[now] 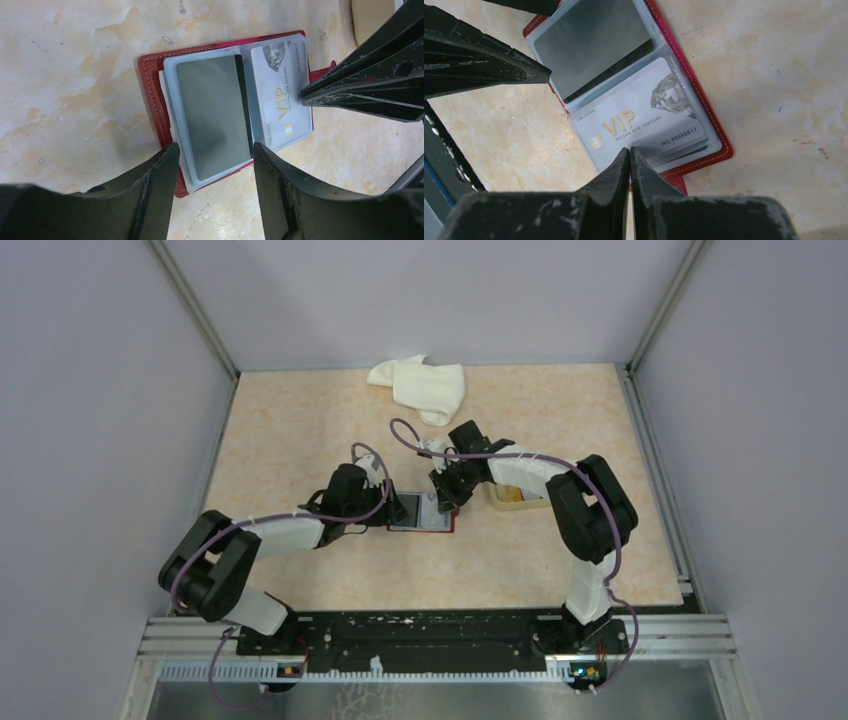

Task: Put the credit cards into the card holder
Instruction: Turn over the card slot in the card holder.

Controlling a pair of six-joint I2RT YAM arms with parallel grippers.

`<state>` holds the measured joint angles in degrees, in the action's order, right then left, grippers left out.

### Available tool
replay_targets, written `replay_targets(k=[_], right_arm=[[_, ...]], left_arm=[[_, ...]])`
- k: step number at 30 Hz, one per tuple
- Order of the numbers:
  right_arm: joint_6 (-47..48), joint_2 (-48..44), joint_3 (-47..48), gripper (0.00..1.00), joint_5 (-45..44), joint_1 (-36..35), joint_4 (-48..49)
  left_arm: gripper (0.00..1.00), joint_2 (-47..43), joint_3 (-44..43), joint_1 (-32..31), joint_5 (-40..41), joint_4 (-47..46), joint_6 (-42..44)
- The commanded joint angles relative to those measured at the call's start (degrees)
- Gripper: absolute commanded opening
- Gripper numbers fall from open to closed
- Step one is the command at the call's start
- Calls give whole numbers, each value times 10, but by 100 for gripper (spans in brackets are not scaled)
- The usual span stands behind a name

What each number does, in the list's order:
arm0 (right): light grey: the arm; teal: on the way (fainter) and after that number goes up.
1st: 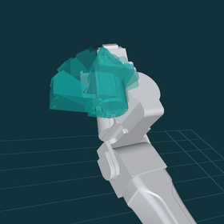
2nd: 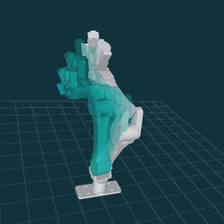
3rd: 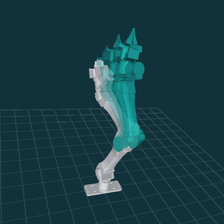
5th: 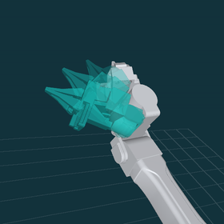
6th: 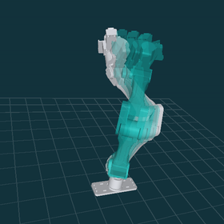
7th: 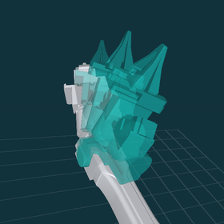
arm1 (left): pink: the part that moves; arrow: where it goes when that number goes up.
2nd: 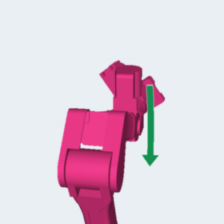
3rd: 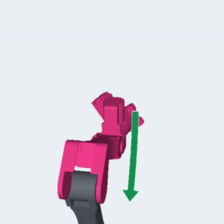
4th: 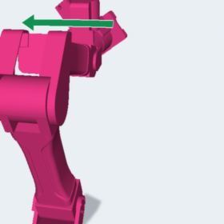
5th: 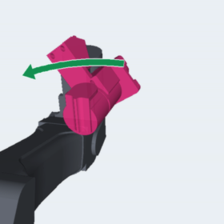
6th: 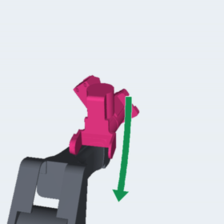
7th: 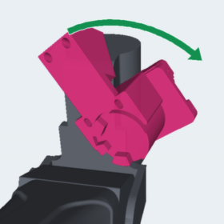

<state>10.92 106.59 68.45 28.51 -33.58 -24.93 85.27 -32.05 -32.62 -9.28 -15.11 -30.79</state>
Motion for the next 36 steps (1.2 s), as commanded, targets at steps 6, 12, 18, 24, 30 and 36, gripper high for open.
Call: replay_targets(k=[6,12,18,24,30,36], right_arm=[[11,14,15,4,13,-7,-15],[12,10,15,4,25,-7,-16],[12,7,16,4,30,-7,-17],[14,-2,16,4,37,-6,-18],[16,-5,19,6,48,-5,-22],[17,-16,19,9,64,2,-24]], left_arm=[[54,10,-4,1,-47,-22,-14],[53,-15,9,2,-59,-39,-30],[52,-36,26,3,-90,-75,-54],[52,-35,29,4,-105,-92,-64],[52,-22,24,4,-123,-102,-66],[53,-29,22,4,-132,-104,-61]])
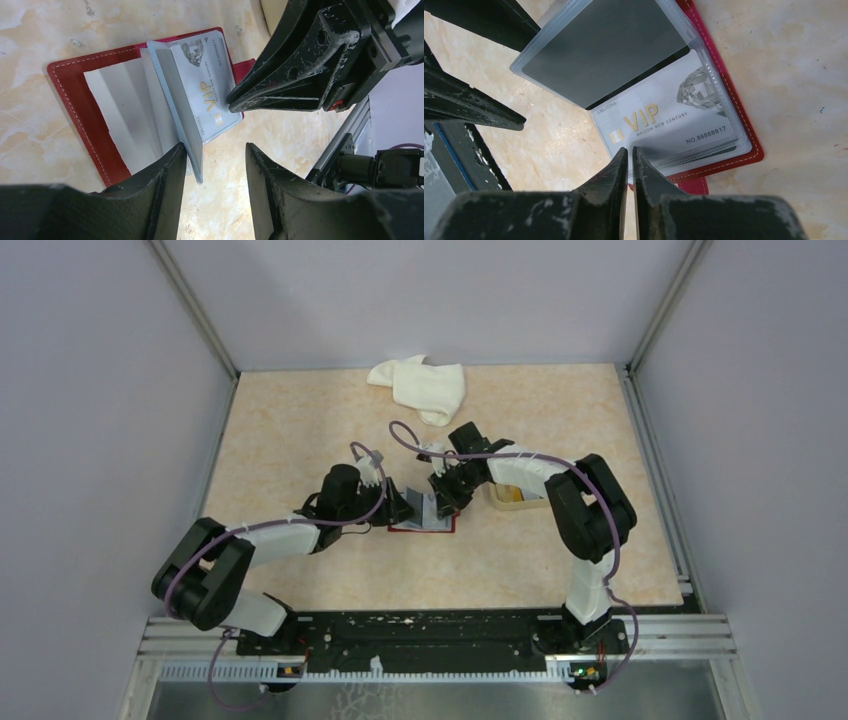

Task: Put the credit cards into the card holder
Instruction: Turn over the card slot in the card holder.

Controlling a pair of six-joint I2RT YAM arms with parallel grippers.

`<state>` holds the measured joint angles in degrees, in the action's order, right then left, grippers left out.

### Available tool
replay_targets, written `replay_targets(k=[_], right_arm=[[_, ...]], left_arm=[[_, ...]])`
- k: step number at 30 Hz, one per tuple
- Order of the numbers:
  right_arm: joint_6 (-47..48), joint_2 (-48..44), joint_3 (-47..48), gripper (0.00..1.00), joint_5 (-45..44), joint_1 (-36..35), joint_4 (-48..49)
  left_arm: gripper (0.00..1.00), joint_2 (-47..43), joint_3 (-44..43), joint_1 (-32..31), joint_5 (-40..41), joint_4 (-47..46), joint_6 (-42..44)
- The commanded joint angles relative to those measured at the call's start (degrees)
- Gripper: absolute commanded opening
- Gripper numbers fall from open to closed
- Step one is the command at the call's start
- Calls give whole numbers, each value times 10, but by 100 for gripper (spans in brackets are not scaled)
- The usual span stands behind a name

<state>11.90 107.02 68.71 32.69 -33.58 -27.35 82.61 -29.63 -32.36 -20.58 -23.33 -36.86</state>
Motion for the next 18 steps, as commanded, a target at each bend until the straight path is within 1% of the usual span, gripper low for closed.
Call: replay_targets(k=[1,6,11,15,18], right_arm=[[8,-23,17,9,26,4,0],[13,-38,14,13,58,10,0],[16,-45,12,29,104,13,1],[7,-45,8,30,136,20,10],[-11,-45,2,31,165,30,26]], left_arm=[[54,-7,-3,2,-16,-19,0],[54,-25,1,2,-11,-16,2],[53,-30,10,5,-17,-31,-5],[52,-25,20,12,-29,-54,-14],[47,-14,24,15,-35,-68,-20]])
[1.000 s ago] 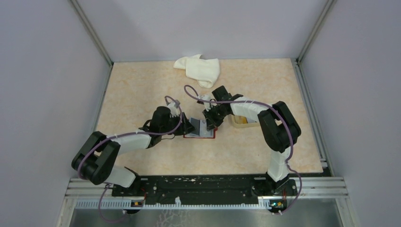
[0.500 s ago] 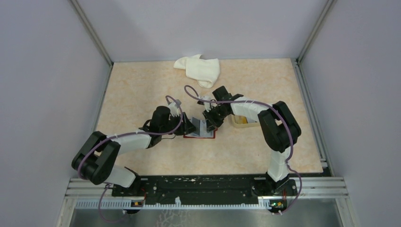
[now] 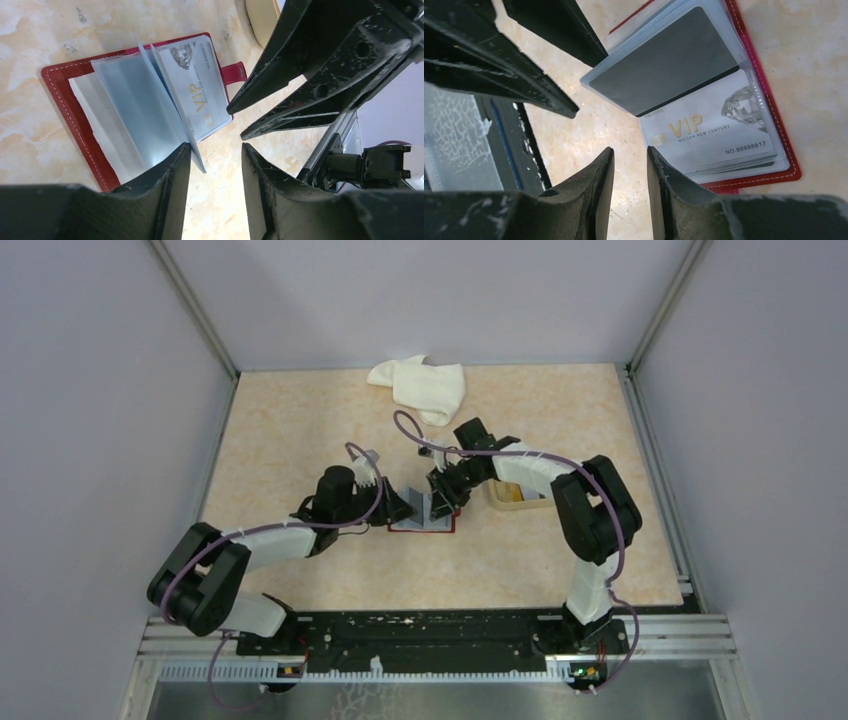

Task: Put the credit cards into the card holder
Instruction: Turn over the card slot in the card holder.

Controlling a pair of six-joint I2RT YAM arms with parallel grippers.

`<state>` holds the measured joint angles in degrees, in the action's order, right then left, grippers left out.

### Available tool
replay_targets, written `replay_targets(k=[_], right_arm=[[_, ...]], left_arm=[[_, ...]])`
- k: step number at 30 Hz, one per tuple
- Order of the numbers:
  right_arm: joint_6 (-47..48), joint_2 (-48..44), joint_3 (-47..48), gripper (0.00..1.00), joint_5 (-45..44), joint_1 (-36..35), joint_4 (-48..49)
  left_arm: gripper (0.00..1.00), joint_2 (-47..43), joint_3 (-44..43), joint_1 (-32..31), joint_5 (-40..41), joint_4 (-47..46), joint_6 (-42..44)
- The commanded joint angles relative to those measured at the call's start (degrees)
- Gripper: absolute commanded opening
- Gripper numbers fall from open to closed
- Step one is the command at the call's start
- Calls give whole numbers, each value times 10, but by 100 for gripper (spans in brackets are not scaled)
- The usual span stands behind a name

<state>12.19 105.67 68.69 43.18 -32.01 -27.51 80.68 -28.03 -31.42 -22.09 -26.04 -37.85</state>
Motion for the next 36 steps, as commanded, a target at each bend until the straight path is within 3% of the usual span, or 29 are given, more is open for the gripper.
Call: replay_targets(k=[1,5,15,26,36], right_arm=[[-23,-31,-1,33,68,17,36],[-64,-23,-19,44,94,31,76],[-216,-11,-76,39,143,61,227],[-269,17,-92,41,124,62,271],[-274,18,-88,51,137,62,271]], left_arm=[[46,11,8,7,-24,-49,-12],[43,26,9,8,-43,-78,-24],[38,54,7,12,-52,-101,-32],[25,85,11,17,-53,-125,-31],[32,107,10,19,-107,-175,-39]])
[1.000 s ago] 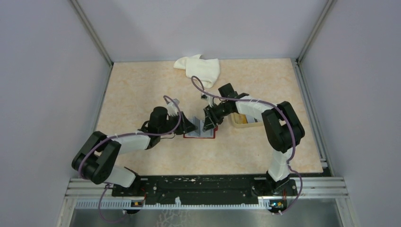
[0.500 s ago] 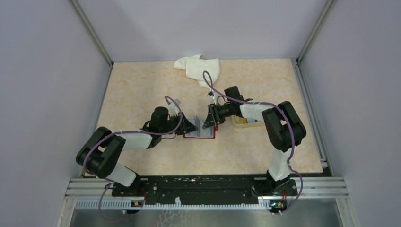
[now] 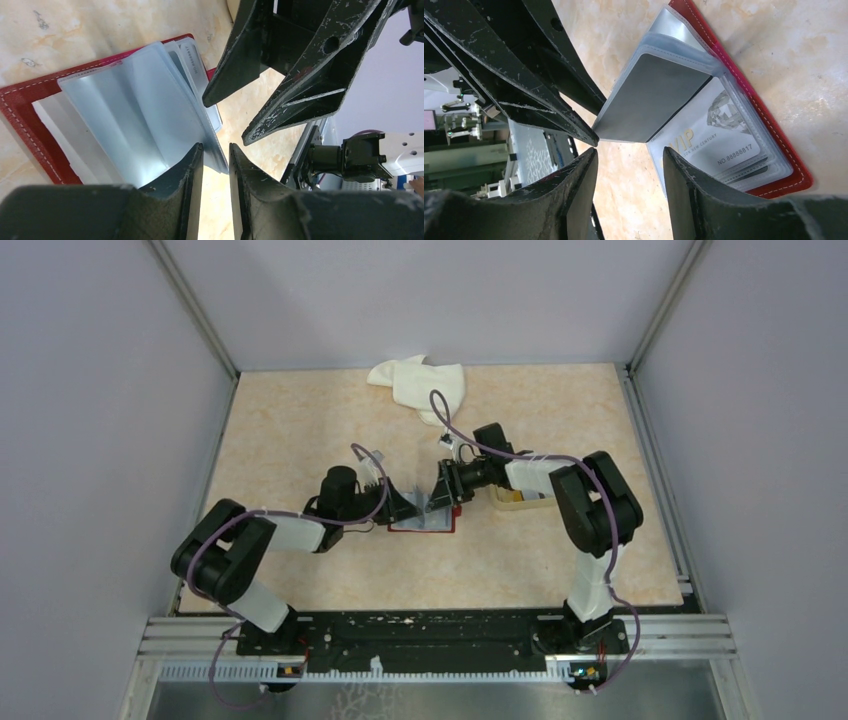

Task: Put the credit cards into the card holder
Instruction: Turn over the card slot in the card holder.

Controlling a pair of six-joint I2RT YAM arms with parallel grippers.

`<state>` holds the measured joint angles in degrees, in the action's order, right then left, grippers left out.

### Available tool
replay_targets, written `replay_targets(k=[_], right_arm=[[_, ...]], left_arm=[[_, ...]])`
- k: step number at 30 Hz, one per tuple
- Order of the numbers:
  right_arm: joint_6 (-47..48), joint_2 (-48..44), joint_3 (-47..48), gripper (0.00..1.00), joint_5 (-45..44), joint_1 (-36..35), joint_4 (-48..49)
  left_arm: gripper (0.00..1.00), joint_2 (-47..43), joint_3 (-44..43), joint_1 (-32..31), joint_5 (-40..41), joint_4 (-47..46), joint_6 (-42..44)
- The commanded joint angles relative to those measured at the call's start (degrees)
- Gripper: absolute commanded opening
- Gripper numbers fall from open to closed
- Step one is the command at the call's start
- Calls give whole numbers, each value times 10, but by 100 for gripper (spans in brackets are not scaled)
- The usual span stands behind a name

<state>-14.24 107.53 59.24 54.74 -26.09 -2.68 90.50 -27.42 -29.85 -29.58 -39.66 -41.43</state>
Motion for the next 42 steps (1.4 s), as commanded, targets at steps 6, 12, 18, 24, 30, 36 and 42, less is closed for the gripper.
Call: replay_targets(k=[6,12,18,24,30,36,42], right_arm=[[-53,-1,1,61,28,7,53],[-109,3,3,64,23,20,71],[-115,21,21,64,4,24,59],[-130,39,50,64,0,24,61],[-155,45,55,64,0,24,85],[-161,53,62,61,-17,21,79],[-159,56,66,58,-24,20,72]], left_arm=[[32,25,5,4,-49,-48,-6],[31,37,2,4,-60,-52,-6],[31,39,-2,4,-62,-48,-5],[31,55,-9,4,-71,-56,-11],[30,65,-14,5,-77,-67,-17],[30,67,-15,4,-79,-70,-21],[31,68,-15,5,-79,-71,-22]])
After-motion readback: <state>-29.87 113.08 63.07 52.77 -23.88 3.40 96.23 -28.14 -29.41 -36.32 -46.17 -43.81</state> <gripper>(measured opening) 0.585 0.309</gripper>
